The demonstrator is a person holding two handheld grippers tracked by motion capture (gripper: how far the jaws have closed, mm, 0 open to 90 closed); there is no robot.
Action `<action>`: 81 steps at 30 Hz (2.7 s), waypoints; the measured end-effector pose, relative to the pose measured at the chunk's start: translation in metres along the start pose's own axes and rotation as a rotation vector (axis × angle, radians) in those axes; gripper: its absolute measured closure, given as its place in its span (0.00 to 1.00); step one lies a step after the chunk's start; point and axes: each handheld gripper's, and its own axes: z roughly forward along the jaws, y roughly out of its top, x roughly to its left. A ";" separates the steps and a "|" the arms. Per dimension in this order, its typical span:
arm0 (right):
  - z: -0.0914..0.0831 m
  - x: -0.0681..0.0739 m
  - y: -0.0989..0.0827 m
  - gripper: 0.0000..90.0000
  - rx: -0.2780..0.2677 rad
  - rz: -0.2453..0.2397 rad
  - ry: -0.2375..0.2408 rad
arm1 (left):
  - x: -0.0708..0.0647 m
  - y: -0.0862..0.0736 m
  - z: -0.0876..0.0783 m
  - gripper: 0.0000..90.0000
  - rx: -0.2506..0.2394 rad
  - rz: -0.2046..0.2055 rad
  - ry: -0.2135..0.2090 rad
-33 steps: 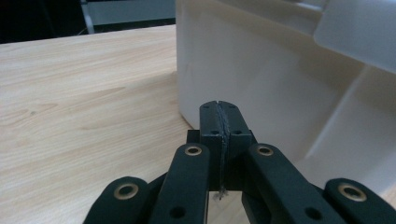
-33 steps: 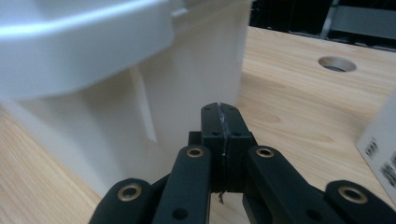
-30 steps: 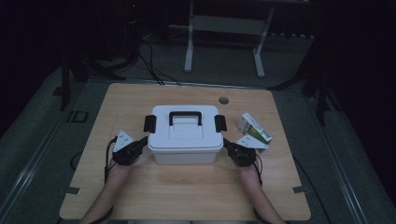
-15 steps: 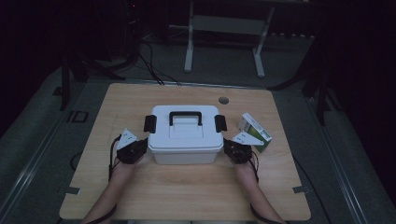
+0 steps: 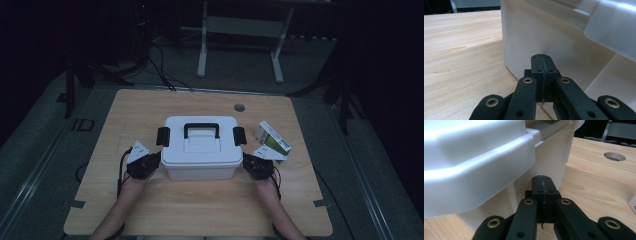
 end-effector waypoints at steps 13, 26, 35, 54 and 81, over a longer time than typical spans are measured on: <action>-0.021 0.004 -0.009 1.00 -0.002 0.016 0.007 | -0.017 -0.004 -0.008 1.00 0.017 -0.001 -0.029; -0.042 0.005 -0.018 1.00 0.001 0.025 0.019 | -0.035 -0.007 -0.012 1.00 0.028 0.009 -0.056; -0.055 0.004 -0.024 1.00 0.001 0.036 0.019 | -0.046 -0.009 -0.015 1.00 0.042 0.015 -0.089; -0.088 0.005 -0.039 1.00 -0.008 0.077 0.018 | -0.069 -0.012 -0.017 1.00 0.061 0.042 -0.149; -0.116 0.012 -0.052 1.00 -0.016 0.103 0.022 | -0.084 -0.016 -0.020 1.00 0.068 0.047 -0.200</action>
